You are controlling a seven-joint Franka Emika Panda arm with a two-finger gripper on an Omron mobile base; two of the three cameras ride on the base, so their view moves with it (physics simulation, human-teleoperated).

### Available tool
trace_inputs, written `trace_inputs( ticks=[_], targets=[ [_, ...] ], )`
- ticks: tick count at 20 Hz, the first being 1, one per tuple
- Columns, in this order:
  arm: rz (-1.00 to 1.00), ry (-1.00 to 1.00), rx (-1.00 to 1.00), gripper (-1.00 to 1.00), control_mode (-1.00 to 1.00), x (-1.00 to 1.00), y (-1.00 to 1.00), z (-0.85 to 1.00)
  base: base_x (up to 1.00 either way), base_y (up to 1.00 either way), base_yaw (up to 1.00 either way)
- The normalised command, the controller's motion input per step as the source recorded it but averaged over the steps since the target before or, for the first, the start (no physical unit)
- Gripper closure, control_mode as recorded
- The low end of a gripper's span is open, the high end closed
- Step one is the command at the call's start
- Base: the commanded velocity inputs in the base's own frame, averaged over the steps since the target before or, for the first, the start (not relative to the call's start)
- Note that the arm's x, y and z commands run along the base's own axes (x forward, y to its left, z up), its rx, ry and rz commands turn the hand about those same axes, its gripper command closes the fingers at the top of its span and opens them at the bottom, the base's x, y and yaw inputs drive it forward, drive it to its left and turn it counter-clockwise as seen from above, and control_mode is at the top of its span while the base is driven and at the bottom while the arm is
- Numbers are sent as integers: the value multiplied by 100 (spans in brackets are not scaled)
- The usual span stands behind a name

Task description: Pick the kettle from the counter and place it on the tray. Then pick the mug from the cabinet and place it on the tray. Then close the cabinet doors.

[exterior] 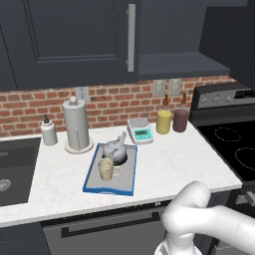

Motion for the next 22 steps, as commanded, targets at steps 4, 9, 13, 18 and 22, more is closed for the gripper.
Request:
trace_inputs(
  ticks=[4,9,13,18,22],
  targets=[
    [17,-10,0,100,-100,-28,98,26,0,0,0],
    [18,-18,0,100,-100,-18,100,31,0,0,0],
    [26,-26,0,100,-100,-36,100,33,0,0,0],
    [30,-28,0,100,-100,-40,100,25,0,0,0],
    [29,-27,-1,100,-100,-42,100,22,0,0,0]
  ],
)
